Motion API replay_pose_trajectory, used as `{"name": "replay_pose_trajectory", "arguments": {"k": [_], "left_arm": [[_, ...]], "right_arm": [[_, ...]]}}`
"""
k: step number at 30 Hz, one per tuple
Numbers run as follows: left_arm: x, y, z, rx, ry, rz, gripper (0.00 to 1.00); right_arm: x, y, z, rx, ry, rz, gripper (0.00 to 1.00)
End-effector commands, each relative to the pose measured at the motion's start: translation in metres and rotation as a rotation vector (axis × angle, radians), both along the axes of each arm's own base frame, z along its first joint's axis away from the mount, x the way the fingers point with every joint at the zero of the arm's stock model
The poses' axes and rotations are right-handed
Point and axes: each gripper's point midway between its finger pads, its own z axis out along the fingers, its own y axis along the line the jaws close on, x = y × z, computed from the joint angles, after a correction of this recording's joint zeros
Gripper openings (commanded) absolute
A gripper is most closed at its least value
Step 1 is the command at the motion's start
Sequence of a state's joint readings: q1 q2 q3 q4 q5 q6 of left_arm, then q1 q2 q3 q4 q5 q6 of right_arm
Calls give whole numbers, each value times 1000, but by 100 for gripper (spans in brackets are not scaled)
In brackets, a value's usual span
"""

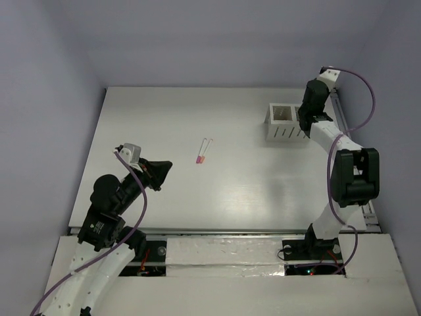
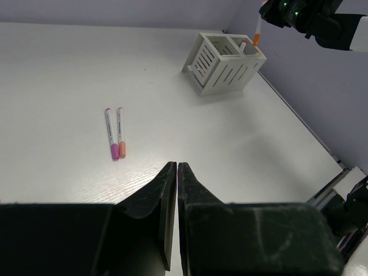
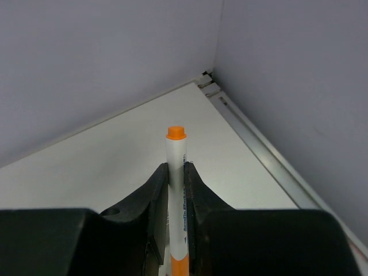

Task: Sort the stationery into containers
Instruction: Place the pen in the storage box, then pick up the pen from the center of the board.

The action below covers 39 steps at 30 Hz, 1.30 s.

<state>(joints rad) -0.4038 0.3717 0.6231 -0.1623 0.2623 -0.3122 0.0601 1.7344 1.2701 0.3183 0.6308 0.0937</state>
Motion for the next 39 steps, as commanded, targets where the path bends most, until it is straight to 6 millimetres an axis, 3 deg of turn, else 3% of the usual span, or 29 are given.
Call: {"name": "replay_pose_trajectory", "arguments": {"k": [1, 5, 7, 13, 17, 20, 23, 25, 26, 27, 28, 30, 31, 33, 34, 37, 38, 39], "left_arm": [[0, -1, 22, -15, -61, -7, 3], [1, 0, 21, -12, -56, -4, 2], [1, -1, 20, -11, -55, -6, 2], [0, 0, 23, -15, -65, -7, 2], [-2, 1, 25, -21, -74, -6, 2], [-3, 2, 26, -23, -79, -3, 3], [-4, 1, 27, -24, -82, -6, 3], [-4, 1, 28, -25, -87, -6, 3], [-4, 1, 28, -25, -87, -7, 3], [-4, 1, 28, -25, -87, -6, 2], [-4, 2, 27, -25, -85, -4, 2], [-3, 2, 27, -27, -84, 2, 2], [-2, 3, 26, -27, -80, 6, 2], [-1, 5, 26, -26, -79, 20, 0], [-1, 5, 25, -27, -74, 25, 0], [1, 8, 25, -27, -70, 43, 0], [1, 8, 25, -28, -72, 43, 0], [1, 8, 24, -27, -70, 42, 0]], "right_arm": [[10, -15, 47, -103, -102, -67, 0], [13, -11, 25, -76, -60, -44, 0], [9, -10, 26, -34, -83, -52, 3], [-2, 10, 21, 11, -89, 1, 27], [-3, 18, 15, 4, -60, 8, 33], [-3, 23, 12, -1, -39, 22, 46], [-8, 31, 18, 14, -38, 41, 48], [-11, 52, 26, 50, -59, 102, 42], [-11, 68, 30, 69, -62, 164, 18], [-16, 84, 34, 99, -57, 207, 4], [-19, 121, 34, 114, -47, 298, 0], [-28, 174, 25, 149, 6, 427, 0], [-38, 220, 13, 161, 42, 521, 0], [-53, 269, -14, 216, 121, 630, 0], [-65, 304, -35, 224, 174, 691, 0], [-83, 347, -70, 277, 266, 759, 17], [-92, 367, -89, 285, 315, 802, 39], [-95, 376, -96, 312, 333, 807, 53]]}}
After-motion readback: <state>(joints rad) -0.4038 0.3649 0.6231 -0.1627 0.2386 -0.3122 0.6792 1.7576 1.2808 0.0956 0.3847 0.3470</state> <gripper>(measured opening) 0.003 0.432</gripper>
